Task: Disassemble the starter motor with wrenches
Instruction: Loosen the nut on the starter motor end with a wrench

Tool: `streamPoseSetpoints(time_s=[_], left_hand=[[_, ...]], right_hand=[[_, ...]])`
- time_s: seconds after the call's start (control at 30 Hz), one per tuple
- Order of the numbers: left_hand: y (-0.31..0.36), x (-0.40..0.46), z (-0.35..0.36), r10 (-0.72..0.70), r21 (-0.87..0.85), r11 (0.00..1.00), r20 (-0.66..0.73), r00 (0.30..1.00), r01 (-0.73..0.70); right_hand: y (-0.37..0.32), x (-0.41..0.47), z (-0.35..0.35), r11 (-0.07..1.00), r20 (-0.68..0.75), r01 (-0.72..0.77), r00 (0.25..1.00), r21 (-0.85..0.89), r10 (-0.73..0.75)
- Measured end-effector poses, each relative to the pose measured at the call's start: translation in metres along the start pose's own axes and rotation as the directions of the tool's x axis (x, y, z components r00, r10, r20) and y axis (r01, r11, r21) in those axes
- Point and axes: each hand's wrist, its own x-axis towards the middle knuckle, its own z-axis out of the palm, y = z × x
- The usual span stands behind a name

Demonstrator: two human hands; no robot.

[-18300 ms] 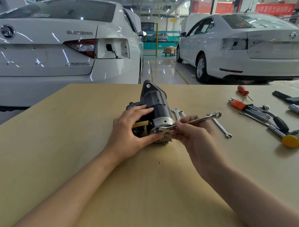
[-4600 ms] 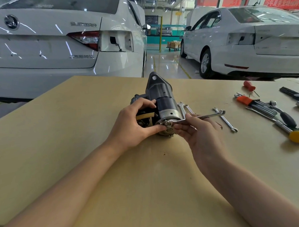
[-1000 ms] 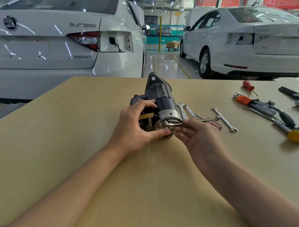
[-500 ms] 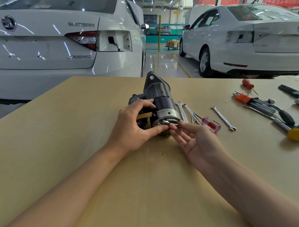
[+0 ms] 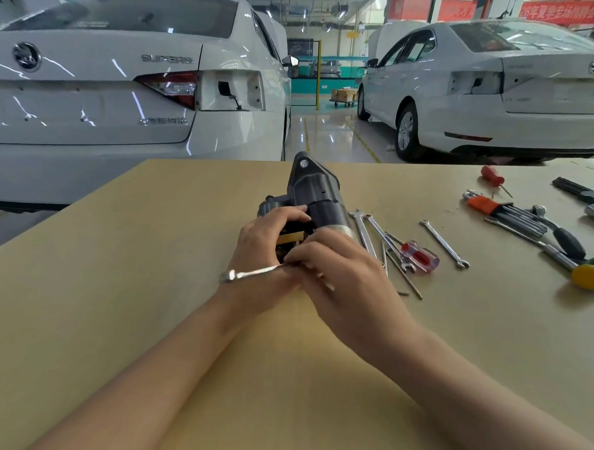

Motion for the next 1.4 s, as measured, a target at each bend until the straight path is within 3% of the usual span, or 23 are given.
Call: streamPoseSetpoints(time_s=[0.07,0.13,0.2,0.27,0.33,0.4,0.57,0.83,0.97,1.1,1.13,1.2,1.27,1.33,1.4], left_hand=[[-0.001,-0.001,0.0,-0.026,-0.007,1.0,0.008,1.0,0.026],[-0.001,-0.002,0.0,-0.042,0.015,0.999,0.008,0.999,0.042],[-0.001,-0.002,0.0,-0.047,0.038,0.998,0.013,0.999,0.046],[-0.001,-0.003,-0.001,-0.036,0.044,0.998,0.017,0.999,0.035],[0.0,-0.003,-0.001,-0.03,0.038,0.999,0.014,0.999,0.03],[0.002,-0.003,-0.001,-0.035,0.032,0.999,0.008,0.999,0.035],[0.001,-0.002,0.0,-0.007,0.037,0.999,-0.011,1.0,0.007],[0.001,-0.002,0.001,-0.007,0.036,0.999,-0.015,1.0,0.007],[0.001,-0.001,0.004,-0.003,0.041,0.999,-0.036,0.999,0.004],[0.0,-0.001,0.005,-0.003,0.051,0.999,-0.051,0.999,0.006],[0.0,-0.001,0.005,-0.007,0.047,0.999,-0.047,0.999,0.009],[0.0,-0.001,0.004,-0.02,0.026,0.999,-0.038,0.999,0.021],[0.0,-0.001,0.003,-0.011,0.003,1.0,-0.031,0.999,0.011],[-0.002,-0.001,0.002,0.016,0.004,1.0,-0.014,1.0,-0.015],[-0.004,0.0,0.0,0.042,0.05,0.998,0.009,0.999,-0.043]], right_hand=[[0.0,-0.002,-0.007,0.986,-0.11,-0.075,0.99,0.148,0.092],[-0.001,-0.002,-0.013,0.899,-0.236,-0.241,0.911,0.366,0.339],[0.002,0.0,-0.018,0.628,-0.178,-0.4,0.734,0.667,0.656],[0.009,-0.001,-0.021,0.298,0.021,-0.497,0.539,0.815,0.842],[0.017,-0.002,-0.02,0.047,0.193,-0.52,0.398,0.853,0.897],[0.02,-0.001,-0.017,-0.107,0.288,-0.48,0.321,0.871,0.902],[0.021,-0.004,-0.014,-0.207,0.359,-0.427,0.312,0.88,0.88],[0.015,-0.001,-0.018,-0.064,0.241,-0.429,0.373,0.901,0.896],[0.009,-0.002,-0.02,0.169,0.113,-0.495,0.489,0.852,0.865],[0.009,0.0,-0.02,0.226,0.086,-0.493,0.532,0.84,0.842],[0.009,0.0,-0.019,0.288,0.052,-0.492,0.567,0.821,0.822],[0.01,-0.001,-0.016,0.62,-0.112,-0.472,0.733,0.627,0.671],[0.007,-0.002,-0.009,0.928,-0.155,-0.271,0.936,0.256,0.317],[0.005,-0.002,-0.001,0.999,-0.033,-0.05,0.998,-0.006,0.05],[0.006,-0.002,0.002,0.989,0.053,0.055,0.997,-0.139,-0.048]])
